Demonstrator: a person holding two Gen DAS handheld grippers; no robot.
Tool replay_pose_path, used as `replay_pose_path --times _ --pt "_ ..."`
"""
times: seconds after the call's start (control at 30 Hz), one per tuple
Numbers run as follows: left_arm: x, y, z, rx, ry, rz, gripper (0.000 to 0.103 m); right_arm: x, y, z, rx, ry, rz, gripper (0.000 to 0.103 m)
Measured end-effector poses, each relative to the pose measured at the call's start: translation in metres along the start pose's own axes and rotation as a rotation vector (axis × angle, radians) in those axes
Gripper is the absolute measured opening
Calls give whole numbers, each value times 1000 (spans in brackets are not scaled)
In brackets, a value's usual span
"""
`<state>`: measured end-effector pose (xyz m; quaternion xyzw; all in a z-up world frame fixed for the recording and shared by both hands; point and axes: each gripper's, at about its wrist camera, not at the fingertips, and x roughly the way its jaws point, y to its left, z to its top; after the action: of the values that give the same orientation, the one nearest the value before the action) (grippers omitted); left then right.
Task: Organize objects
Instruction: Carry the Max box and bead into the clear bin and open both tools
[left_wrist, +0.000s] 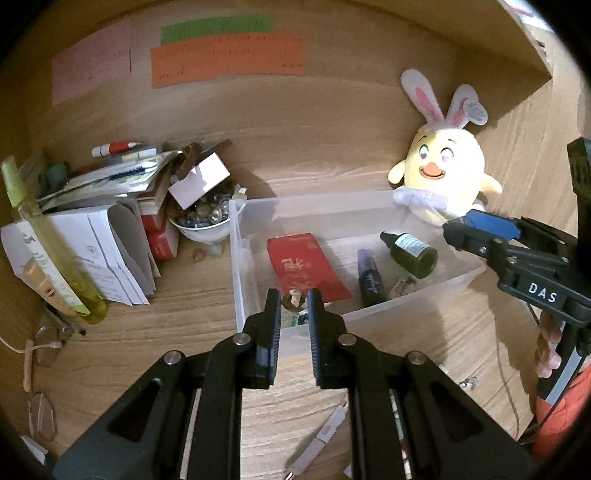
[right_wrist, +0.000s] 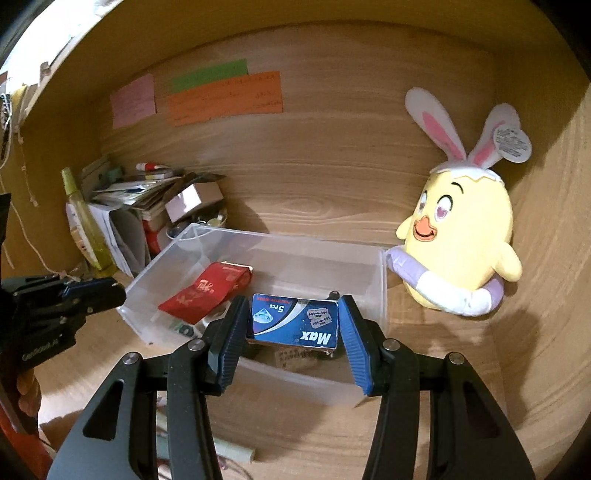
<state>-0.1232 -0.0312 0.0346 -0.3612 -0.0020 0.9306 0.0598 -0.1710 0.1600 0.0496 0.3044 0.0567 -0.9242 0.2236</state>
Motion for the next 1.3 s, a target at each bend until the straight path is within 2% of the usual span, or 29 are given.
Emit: replay_pose_path --times 0.27,0.57,0.83,1.13,1.3 --pt "27 10 2 -23 60 13 14 39 3 2 5 74 11 46" --pt "42 11 5 0 78 24 14 66 8 -2 16 122 10 46" --pt "51 9 5 14 91 20 14 77 10 -6 1 149 6 46" --pt "41 4 9 28 76 1 14 82 8 -6 18 168 -9 47" --pt "30 4 9 15 64 -16 27 78 12 -5 0 165 -8 47"
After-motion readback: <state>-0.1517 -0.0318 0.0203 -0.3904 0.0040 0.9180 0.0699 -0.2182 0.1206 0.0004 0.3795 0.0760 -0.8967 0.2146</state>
